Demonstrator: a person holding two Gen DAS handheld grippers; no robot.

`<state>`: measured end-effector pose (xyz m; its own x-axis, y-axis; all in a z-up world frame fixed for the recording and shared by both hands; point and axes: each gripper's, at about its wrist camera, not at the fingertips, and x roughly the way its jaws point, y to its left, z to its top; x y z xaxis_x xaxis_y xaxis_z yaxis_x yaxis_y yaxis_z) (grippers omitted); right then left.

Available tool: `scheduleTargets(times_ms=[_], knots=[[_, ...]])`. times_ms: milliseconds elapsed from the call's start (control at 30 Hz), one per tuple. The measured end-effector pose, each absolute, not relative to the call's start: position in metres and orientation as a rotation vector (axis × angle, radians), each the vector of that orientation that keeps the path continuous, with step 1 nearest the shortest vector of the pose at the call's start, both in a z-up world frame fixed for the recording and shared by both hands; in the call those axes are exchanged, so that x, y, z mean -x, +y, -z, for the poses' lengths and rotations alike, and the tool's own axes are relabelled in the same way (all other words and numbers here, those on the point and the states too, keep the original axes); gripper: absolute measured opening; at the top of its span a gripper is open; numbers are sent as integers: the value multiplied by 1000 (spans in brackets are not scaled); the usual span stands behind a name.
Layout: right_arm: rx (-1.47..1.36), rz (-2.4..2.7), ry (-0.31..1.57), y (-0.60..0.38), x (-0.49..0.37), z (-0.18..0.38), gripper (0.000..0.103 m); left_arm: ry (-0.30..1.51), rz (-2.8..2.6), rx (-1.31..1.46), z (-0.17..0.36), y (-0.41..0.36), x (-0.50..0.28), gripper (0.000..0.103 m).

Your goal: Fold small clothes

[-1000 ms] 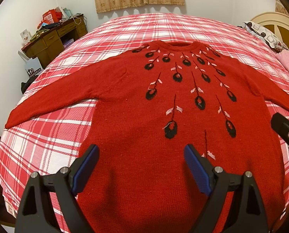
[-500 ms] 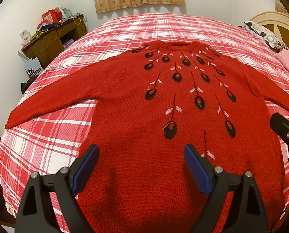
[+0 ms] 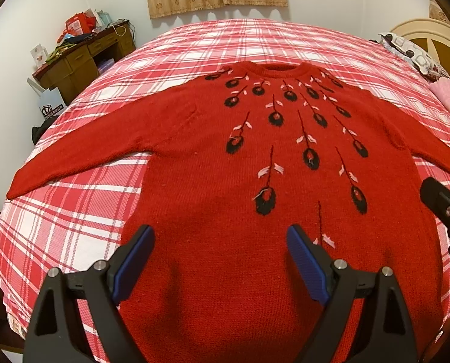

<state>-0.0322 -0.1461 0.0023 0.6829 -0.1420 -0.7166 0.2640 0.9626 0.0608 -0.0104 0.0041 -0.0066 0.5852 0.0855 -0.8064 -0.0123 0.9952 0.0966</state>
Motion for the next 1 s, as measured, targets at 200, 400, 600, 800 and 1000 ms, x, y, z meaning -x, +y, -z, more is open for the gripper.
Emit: scheduleTargets(times_ms=[200, 400, 600, 800, 1000], knots=[[-160, 232, 785, -147, 32, -2, 102, 944, -55, -83, 7, 4, 10, 91], [-174, 240, 786, -150, 32, -3, 102, 952, -48, -81, 10, 3, 9, 91], [-172, 234, 786, -149, 32, -3, 102, 951, -50, -94, 8, 0, 10, 91], [-186, 244, 775, -154, 34, -5, 102, 952, -51, -95, 8, 0, 10, 91], [-169, 259, 743, -156, 35, -11, 102, 954, -48, -93, 8, -1, 9, 91]])
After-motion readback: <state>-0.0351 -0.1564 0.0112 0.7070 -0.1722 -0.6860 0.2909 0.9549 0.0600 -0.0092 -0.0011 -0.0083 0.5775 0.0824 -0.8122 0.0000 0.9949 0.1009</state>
